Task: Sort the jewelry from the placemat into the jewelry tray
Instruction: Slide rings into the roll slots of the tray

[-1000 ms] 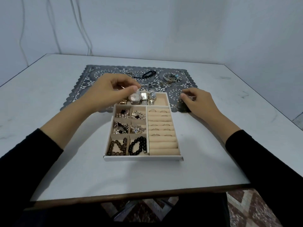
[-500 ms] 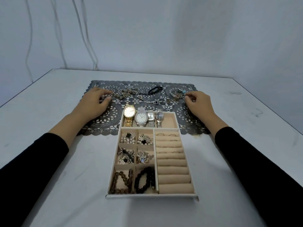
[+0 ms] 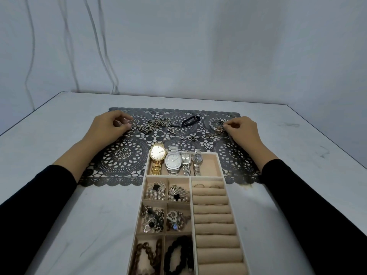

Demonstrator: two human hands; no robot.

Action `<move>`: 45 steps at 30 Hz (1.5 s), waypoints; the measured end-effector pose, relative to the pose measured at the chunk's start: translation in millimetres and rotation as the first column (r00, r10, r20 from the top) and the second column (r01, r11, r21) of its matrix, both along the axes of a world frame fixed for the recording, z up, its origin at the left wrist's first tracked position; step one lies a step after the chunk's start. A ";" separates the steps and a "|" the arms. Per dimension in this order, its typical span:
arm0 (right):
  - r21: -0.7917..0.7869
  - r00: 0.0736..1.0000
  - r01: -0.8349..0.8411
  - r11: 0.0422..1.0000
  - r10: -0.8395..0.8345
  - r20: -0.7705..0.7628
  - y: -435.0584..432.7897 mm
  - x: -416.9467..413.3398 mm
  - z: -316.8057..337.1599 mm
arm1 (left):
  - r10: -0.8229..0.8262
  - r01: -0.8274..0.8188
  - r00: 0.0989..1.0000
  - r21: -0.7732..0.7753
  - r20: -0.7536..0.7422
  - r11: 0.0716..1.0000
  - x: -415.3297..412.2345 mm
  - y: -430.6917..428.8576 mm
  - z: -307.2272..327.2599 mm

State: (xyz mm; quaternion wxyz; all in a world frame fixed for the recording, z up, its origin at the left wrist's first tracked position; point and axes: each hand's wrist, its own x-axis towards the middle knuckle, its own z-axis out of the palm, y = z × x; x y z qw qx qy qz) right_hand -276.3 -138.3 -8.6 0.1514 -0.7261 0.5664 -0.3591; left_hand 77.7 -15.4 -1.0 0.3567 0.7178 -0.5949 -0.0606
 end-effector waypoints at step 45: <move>0.164 0.981 -0.104 0.981 0.129 -0.145 -26.9 15.6 9.6 | 0.006 -0.009 0.993 -0.026 -0.115 1.000 6.2 -24.5 -9.1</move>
